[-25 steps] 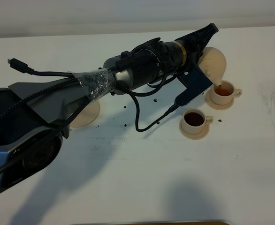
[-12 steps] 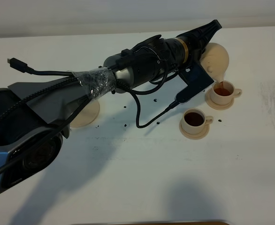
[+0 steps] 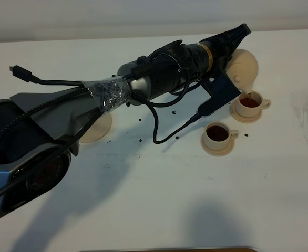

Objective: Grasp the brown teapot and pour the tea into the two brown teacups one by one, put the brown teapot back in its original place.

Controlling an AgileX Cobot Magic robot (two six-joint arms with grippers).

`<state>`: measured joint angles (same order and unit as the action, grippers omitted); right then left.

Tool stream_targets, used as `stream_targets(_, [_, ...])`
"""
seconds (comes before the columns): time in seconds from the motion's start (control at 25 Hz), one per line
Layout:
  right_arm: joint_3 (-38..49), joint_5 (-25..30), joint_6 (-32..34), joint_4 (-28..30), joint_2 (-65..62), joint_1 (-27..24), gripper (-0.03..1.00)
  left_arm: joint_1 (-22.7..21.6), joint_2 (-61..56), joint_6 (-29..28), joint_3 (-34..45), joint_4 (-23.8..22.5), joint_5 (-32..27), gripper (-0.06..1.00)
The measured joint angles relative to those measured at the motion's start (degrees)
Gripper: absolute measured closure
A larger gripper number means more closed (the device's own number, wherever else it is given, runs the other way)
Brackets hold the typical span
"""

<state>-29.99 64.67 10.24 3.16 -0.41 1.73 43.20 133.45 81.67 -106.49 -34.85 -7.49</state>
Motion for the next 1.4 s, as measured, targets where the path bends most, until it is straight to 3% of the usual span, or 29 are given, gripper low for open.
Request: stream_targets(1.4, [0.0,0.0,0.0,0.0,0.0,0.0,0.75,0.51,0.0,-3.6,0.0,-7.37,0.37,0.86])
